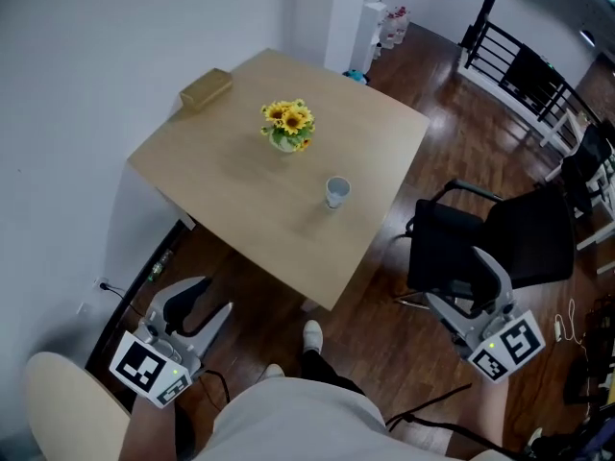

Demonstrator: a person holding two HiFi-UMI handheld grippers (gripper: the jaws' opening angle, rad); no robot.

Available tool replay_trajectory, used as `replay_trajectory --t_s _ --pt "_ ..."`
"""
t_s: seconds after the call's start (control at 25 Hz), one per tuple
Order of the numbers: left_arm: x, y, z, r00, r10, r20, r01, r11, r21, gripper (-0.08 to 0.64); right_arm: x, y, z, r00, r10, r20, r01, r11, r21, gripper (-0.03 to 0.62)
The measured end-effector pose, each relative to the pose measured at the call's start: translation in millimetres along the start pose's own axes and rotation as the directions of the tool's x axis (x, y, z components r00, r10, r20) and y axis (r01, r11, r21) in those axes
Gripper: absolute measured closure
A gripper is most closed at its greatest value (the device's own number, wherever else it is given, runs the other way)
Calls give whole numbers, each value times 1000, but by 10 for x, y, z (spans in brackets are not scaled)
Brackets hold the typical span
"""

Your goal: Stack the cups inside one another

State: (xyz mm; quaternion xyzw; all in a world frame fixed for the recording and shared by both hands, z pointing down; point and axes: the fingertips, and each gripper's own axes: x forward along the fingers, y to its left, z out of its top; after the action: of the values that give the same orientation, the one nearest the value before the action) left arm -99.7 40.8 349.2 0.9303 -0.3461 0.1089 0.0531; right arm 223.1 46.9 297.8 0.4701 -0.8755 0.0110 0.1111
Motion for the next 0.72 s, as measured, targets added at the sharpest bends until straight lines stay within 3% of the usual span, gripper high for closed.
replay_trajectory --t_s 0.28,0.52,0.72 --pt "-577 -358 -134 999 -40 34 40 999 13 371 -613 878 80 999 7 -38 -8 999 -38 176" --pt "-640 -783 -177 997 -72 37 69 996 61 371 -764 1241 -98 997 59 -60 -60 998 -29 176" --pt "-571 -1196 -166 995 -95 28 93 994 52 371 -949 1462 -244 990 116 -83 -118 993 -29 176"
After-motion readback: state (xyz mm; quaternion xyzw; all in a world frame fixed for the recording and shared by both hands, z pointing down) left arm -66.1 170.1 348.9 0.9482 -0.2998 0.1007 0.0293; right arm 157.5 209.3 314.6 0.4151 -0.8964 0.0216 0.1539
